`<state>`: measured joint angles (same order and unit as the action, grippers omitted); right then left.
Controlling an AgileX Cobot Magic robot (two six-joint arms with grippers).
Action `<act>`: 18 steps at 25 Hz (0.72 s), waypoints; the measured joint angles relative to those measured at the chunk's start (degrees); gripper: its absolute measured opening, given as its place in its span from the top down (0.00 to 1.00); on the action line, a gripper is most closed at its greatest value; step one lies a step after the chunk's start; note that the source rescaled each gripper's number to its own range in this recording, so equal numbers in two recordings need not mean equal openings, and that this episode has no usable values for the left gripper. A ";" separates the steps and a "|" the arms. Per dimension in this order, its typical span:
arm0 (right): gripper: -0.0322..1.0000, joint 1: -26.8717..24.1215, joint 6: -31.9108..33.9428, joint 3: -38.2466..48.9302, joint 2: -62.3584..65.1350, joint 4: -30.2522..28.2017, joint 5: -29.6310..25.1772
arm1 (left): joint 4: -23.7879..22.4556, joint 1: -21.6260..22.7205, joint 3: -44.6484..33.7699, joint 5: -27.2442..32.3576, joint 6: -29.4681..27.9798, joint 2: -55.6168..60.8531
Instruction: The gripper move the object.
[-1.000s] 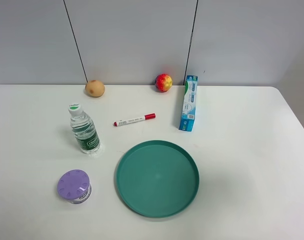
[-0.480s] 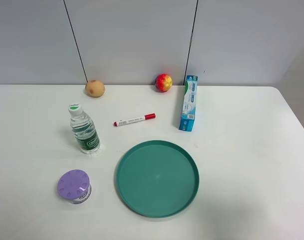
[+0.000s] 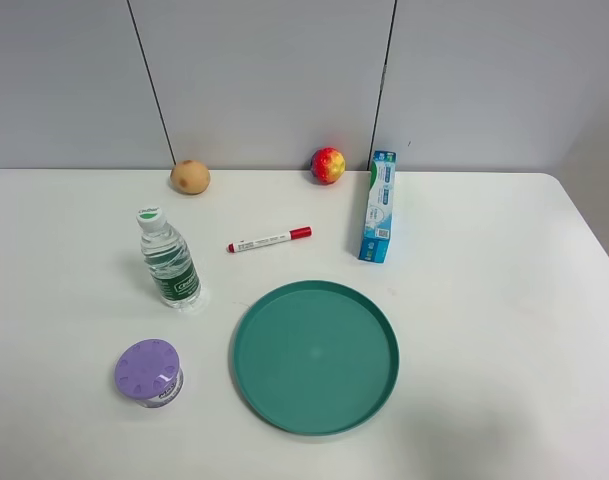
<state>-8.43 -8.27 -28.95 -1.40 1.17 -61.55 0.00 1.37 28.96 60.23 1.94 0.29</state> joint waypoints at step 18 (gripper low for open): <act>0.07 0.06 0.11 0.00 1.53 0.00 0.06 | 0.00 0.00 0.00 0.00 0.00 0.00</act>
<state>-8.37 -8.16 -28.95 0.13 1.17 -61.49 0.00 1.37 28.96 60.23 1.94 0.29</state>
